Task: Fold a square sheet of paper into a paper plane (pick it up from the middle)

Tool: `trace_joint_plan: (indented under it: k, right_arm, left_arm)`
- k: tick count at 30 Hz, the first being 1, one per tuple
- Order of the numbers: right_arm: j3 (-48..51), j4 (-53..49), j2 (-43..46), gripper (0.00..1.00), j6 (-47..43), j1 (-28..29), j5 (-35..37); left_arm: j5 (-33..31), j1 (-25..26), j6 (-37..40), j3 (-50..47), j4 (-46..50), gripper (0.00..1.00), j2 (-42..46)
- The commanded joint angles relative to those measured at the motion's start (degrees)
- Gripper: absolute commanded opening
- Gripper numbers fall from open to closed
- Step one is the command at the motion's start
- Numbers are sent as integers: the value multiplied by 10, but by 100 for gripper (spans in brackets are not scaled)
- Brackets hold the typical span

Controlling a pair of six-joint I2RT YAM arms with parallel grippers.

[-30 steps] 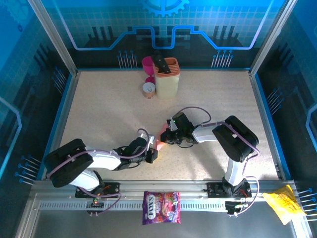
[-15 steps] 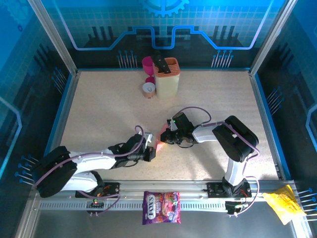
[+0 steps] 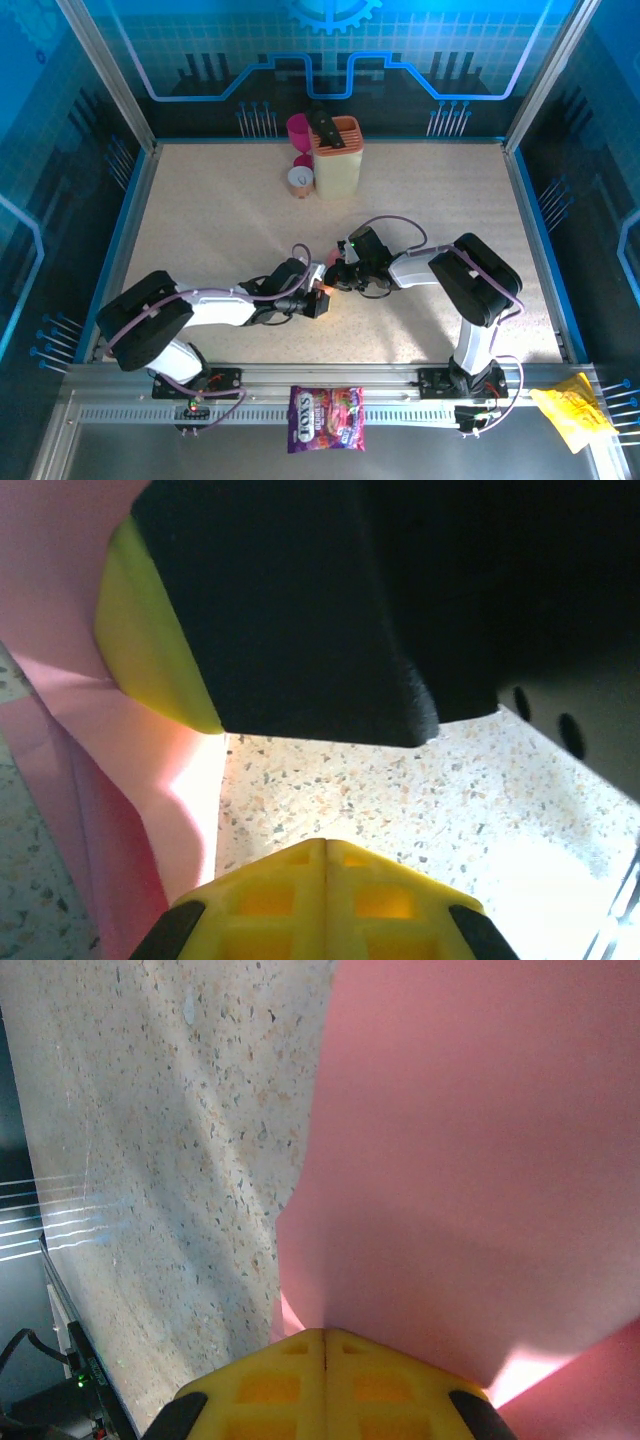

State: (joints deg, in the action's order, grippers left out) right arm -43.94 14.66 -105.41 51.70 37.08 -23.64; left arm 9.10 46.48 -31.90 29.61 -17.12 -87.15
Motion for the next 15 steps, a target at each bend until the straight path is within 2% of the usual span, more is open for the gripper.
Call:
trace_joint_plan:
  k: [1, 15]
  right_arm:
    - [33, -92, -68, 0, 0, 6, 71]
    - [36, -89, -68, 0, 4, 6, 69]
  left_arm:
    - [1, -7, 20, 11, -22, 0, -7]
    - [-3, -30, 37, -13, -29, 0, -43]
